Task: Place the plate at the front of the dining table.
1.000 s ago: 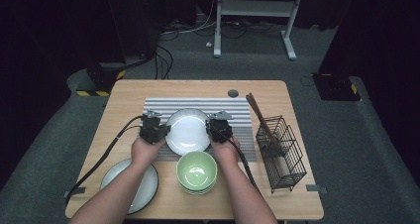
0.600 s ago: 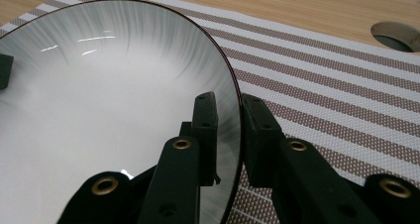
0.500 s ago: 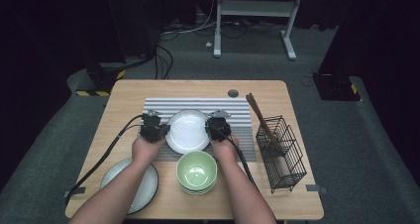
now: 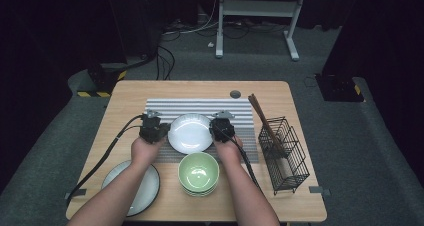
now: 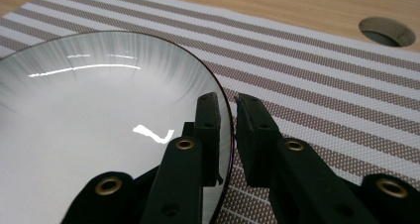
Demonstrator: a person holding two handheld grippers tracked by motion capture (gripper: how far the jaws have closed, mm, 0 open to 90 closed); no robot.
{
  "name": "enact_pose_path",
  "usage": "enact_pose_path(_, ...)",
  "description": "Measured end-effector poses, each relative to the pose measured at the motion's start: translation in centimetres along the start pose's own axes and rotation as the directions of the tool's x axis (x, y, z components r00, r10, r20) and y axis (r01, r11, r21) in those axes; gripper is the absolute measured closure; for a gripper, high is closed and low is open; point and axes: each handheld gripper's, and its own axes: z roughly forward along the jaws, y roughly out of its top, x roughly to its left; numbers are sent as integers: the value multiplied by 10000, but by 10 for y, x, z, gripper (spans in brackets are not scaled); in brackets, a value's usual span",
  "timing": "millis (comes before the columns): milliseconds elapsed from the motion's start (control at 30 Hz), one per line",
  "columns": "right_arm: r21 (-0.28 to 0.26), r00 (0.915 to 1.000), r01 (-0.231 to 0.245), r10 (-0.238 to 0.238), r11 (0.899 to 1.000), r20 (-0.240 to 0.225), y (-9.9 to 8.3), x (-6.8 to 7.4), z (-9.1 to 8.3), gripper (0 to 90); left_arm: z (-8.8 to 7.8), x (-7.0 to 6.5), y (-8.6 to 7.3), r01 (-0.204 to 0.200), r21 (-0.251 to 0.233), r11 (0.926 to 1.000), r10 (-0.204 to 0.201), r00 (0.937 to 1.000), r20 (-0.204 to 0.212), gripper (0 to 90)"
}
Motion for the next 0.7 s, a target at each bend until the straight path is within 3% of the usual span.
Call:
enact_pose_path(200, -342, 9997, -9, 1, 9994, -232, 1, 2, -16, 723, -8, -7, -5, -423, -150, 9990, 420, 9990, -140, 741)
enact_pose_path(567, -821, 9990, -44, 6, 9966, -455, -17, -1, -51, 666, -38, -18, -11, -1266, -556, 9904, 1244, 9914, -418, 685)
enact_pose_path(700, -1028, 9986, -98, 44, 9947, -530, -24, 0, -64, 645, -48, -21, -16, -1317, -875, 9874, 1292, 9910, -340, 677)
